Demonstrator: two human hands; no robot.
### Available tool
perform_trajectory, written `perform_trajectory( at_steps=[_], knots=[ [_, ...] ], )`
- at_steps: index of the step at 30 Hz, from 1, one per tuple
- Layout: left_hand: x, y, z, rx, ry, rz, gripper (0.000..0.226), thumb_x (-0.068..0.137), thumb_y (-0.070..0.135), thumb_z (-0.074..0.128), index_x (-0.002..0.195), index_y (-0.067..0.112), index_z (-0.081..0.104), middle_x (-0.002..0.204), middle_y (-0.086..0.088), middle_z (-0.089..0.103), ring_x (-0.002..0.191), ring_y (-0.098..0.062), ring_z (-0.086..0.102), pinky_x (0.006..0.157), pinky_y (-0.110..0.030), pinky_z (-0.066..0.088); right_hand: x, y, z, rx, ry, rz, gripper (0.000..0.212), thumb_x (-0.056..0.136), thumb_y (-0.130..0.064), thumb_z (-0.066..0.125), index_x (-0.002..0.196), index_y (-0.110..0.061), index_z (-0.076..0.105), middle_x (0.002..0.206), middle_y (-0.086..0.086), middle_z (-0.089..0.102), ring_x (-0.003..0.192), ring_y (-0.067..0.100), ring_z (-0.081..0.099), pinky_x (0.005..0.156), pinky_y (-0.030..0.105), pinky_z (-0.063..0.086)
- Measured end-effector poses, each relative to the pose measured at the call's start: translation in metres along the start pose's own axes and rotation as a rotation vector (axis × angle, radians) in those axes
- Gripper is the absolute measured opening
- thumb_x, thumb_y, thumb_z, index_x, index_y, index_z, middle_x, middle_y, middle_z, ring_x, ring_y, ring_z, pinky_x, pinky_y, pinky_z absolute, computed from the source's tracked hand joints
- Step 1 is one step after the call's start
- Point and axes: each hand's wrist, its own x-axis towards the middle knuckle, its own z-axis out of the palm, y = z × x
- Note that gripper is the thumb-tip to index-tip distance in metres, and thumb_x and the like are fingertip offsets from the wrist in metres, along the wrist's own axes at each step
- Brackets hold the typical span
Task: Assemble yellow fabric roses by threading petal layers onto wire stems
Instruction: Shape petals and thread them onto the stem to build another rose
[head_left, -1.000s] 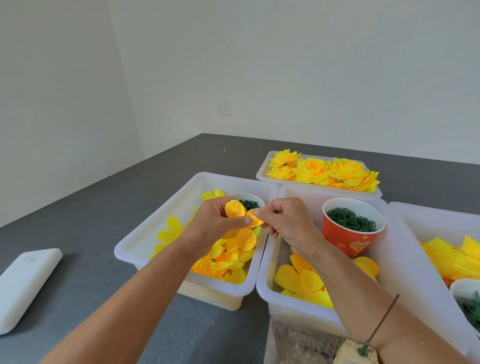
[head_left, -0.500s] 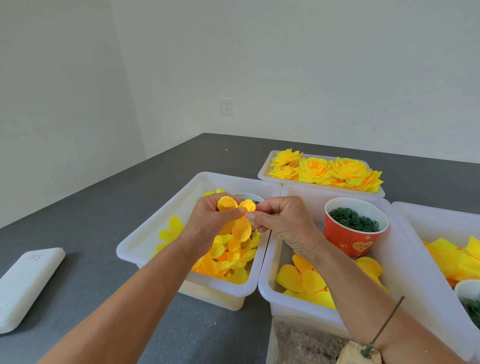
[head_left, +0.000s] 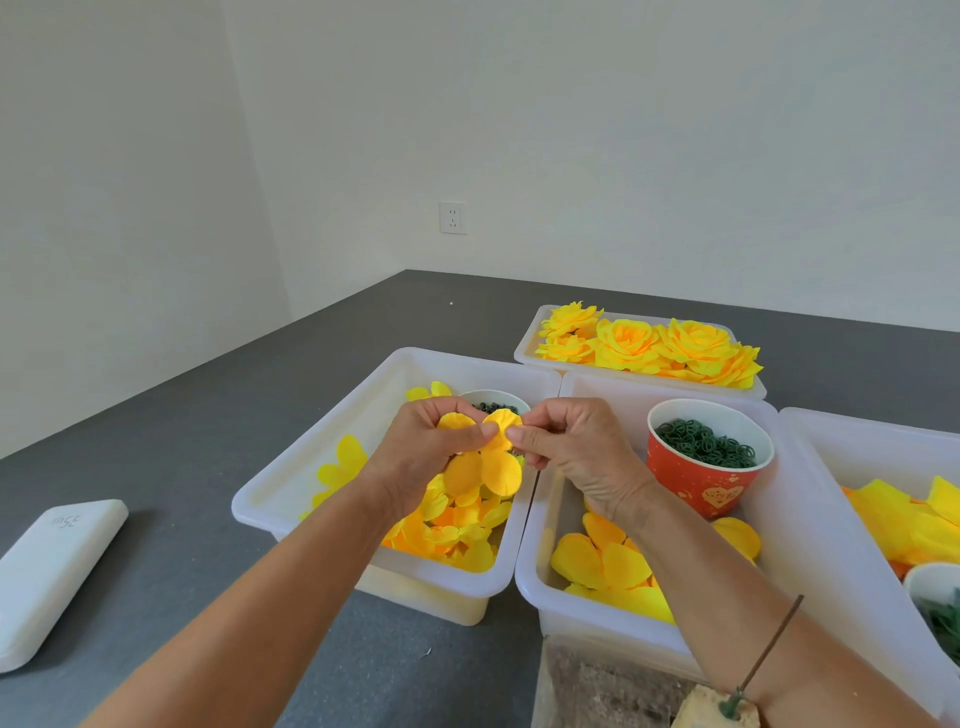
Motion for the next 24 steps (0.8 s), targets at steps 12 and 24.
perform_trajectory(
  at_steps=[12, 24],
  knots=[
    [0.004, 0.002, 0.0, -0.195, 0.006, -0.043, 0.004, 0.076, 0.011, 0.068, 0.073, 0.011, 0.068, 0.067, -0.009, 0.067, 0.056, -0.019, 0.062, 0.05, -0.023, 0.049, 0.0, -0.001, 0.007, 0.133, -0.043, -0.011, 0.011, 0.085, -0.015, 0.066, 0.077, -0.007, 0.07, 0.061, 0.001, 0.067, 0.054, 0.008, 0.061, 0.054, 0.018, 0.049],
    [0.006, -0.006, 0.004, -0.002, 0.074, 0.074, 0.027, 0.064, 0.007, 0.073, 0.089, 0.013, 0.064, 0.081, -0.01, 0.066, 0.069, -0.018, 0.057, 0.062, -0.029, 0.045, 0.002, 0.002, 0.004, -0.213, 0.044, 0.013, 0.012, 0.083, -0.01, 0.07, 0.072, -0.015, 0.067, 0.062, -0.003, 0.065, 0.05, 0.002, 0.063, 0.049, 0.015, 0.05]
  ],
)
